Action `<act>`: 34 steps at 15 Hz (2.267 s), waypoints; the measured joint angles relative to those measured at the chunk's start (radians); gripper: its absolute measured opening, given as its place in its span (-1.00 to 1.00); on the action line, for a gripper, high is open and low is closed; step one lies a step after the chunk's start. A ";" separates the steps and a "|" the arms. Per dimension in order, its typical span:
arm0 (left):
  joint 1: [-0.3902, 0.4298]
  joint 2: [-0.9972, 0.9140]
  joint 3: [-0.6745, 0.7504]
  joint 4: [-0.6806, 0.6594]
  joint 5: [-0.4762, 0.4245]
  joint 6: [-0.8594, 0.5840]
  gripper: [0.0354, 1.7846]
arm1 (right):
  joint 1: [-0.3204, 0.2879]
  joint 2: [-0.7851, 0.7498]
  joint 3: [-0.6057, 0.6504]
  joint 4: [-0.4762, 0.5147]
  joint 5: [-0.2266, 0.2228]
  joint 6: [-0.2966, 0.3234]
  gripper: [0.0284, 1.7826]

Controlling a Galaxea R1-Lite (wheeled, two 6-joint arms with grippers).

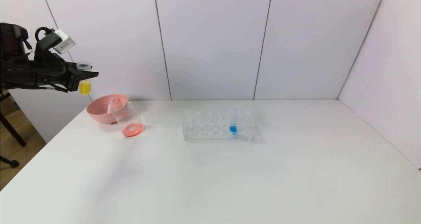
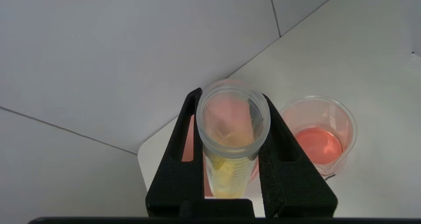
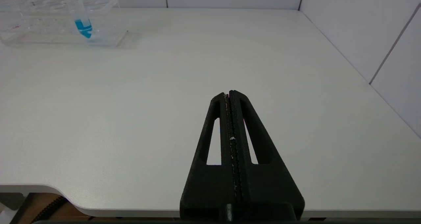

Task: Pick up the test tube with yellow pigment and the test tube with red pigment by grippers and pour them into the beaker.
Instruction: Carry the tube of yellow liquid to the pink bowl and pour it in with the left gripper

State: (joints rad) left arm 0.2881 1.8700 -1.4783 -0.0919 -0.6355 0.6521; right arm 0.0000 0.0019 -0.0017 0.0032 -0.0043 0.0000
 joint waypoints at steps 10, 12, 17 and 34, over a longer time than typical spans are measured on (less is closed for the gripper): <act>0.003 0.037 -0.071 0.233 -0.095 0.245 -0.50 | 0.000 0.000 0.000 0.000 0.000 0.000 -0.91; 0.003 0.044 -0.136 0.355 -0.095 0.342 -0.50 | 0.000 0.000 0.000 0.000 0.000 0.000 -0.91; 0.002 0.074 -0.259 0.531 -0.085 0.498 -0.50 | 0.000 0.000 0.000 0.000 0.000 0.000 -0.91; 0.001 0.165 -0.502 0.847 0.005 0.736 -0.50 | 0.000 0.000 0.000 0.000 0.000 0.000 -0.91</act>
State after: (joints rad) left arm 0.2896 2.0349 -1.9806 0.7551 -0.6302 1.3883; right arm 0.0000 0.0019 -0.0017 0.0032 -0.0038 0.0000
